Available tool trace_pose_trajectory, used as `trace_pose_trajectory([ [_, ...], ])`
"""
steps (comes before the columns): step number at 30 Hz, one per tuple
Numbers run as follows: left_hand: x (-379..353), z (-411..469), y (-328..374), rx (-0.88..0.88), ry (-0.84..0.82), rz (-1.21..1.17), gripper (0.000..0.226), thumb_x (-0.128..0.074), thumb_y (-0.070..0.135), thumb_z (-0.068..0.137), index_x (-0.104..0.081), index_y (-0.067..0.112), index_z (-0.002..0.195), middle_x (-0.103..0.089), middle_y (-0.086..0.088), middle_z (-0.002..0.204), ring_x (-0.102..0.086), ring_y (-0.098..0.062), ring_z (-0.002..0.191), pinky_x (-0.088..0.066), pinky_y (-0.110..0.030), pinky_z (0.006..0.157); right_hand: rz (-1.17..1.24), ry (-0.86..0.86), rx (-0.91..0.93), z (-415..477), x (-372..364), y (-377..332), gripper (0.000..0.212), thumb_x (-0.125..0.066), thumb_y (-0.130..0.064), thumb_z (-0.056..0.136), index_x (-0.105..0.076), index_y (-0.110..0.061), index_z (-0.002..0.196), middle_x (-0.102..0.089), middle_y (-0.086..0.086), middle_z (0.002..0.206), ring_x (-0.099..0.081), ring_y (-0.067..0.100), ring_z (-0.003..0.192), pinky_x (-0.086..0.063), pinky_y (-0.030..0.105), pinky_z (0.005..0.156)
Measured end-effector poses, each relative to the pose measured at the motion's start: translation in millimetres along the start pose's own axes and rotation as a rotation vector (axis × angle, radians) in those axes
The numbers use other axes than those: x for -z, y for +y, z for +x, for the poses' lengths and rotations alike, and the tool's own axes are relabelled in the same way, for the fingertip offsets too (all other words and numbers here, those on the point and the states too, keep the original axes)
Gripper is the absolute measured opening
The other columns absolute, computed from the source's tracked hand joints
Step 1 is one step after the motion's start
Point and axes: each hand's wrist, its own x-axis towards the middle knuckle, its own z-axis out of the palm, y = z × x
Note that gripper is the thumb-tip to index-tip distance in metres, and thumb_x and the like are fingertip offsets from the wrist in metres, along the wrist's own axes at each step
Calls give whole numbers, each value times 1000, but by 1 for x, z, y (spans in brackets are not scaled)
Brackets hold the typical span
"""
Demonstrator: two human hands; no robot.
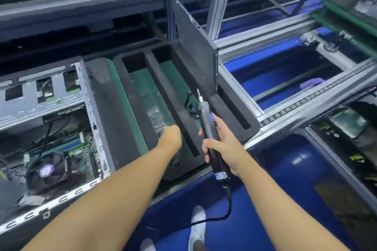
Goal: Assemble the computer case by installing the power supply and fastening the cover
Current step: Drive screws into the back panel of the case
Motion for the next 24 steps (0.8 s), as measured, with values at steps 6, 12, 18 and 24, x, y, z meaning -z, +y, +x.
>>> trace_pose_trajectory([
  [6,-35,40,10,131,25,-111,17,-53,-10,87,-64,-1,97,-64,-15,100,-66,-36,100,-45,-32,70,-12,-68,-22,29,23,-4,80,-59,10,88,-40,-35,151,-62,2,105,-57,23,66,-54,35,55],
  [12,-61,59,4,233,190,-216,26,-37,-11,85,-56,6,87,-61,-18,95,-64,-39,93,-44,-38,69,-22,-147,-14,41,40,-4,84,-60,9,85,-39,-35,153,-58,7,110,-56,21,64,-54,37,56],
  [18,-46,59,2,262,198,-351,6,-55,2,90,-60,4,90,-63,-14,95,-59,-32,84,-45,-34,68,-28,-184,-24,44,46,0,82,-62,6,84,-42,-38,150,-57,8,111,-55,23,67,-53,37,57],
  [24,8,11,2,309,422,-1431,10,-62,-3,84,-68,5,88,-72,-15,79,-68,-17,60,-61,-34,70,-63,-218,-33,34,28,-14,82,-66,1,83,-43,-41,150,-60,6,111,-57,25,71,-55,37,60],
])
